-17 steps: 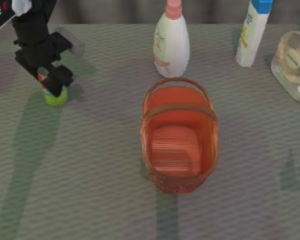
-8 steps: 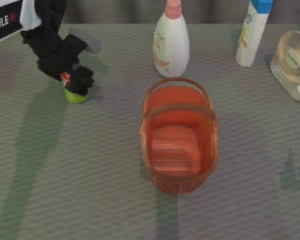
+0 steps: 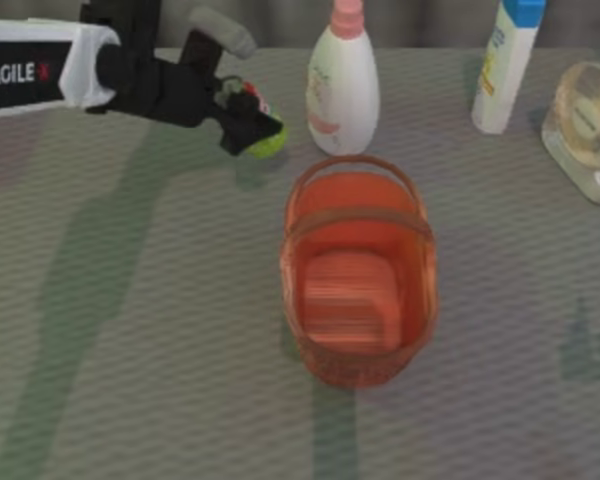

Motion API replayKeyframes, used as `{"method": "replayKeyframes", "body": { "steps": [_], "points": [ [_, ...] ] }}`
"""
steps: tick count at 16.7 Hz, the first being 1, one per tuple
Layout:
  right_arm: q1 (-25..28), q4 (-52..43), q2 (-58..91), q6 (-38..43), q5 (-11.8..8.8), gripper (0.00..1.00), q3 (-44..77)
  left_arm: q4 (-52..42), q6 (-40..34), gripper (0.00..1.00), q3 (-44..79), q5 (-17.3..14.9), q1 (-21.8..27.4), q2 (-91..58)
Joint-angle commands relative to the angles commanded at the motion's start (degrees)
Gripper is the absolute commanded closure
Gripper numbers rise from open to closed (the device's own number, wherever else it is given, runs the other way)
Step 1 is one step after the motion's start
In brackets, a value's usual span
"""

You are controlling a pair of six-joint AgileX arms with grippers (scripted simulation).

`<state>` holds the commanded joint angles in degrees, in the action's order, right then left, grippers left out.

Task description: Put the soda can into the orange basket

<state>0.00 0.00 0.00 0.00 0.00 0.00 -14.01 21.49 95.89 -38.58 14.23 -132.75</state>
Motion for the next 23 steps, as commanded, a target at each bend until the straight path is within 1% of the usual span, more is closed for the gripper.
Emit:
{"method": "replayKeyframes", "body": {
  "steps": [3, 6, 9, 11, 13, 15, 21, 23],
  "points": [
    [0.0, 0.0, 0.0, 0.0, 0.0, 0.00, 0.0, 17.5, -4.9, 1.00, -7.4, -9.9, 1.6, 5.5],
    [0.0, 0.0, 0.0, 0.0, 0.0, 0.00, 0.0, 33.2, -9.8, 1.00, -14.3, -18.9, 3.0, 10.3],
    [0.0, 0.0, 0.0, 0.0, 0.0, 0.00, 0.0, 45.7, -14.2, 1.00, -20.4, -26.1, 4.1, 14.1],
    [0.0, 0.0, 0.0, 0.0, 0.0, 0.00, 0.0, 51.9, -16.6, 1.00, -23.6, -29.8, 4.7, 15.9],
    [0.0, 0.0, 0.0, 0.0, 0.0, 0.00, 0.0, 56.0, -18.2, 1.00, -25.8, -32.2, 5.1, 17.0],
    [0.0, 0.0, 0.0, 0.0, 0.0, 0.00, 0.0, 57.7, -19.0, 1.00, -26.7, -33.3, 5.2, 17.5],
    [0.0, 0.0, 0.0, 0.0, 0.0, 0.00, 0.0, 57.8, -18.8, 1.00, -26.6, -33.2, 4.9, 17.1],
    [0.0, 0.0, 0.0, 0.0, 0.0, 0.00, 0.0, 60.0, -18.8, 1.00, -27.0, -33.4, 4.9, 15.1]
  ]
}}
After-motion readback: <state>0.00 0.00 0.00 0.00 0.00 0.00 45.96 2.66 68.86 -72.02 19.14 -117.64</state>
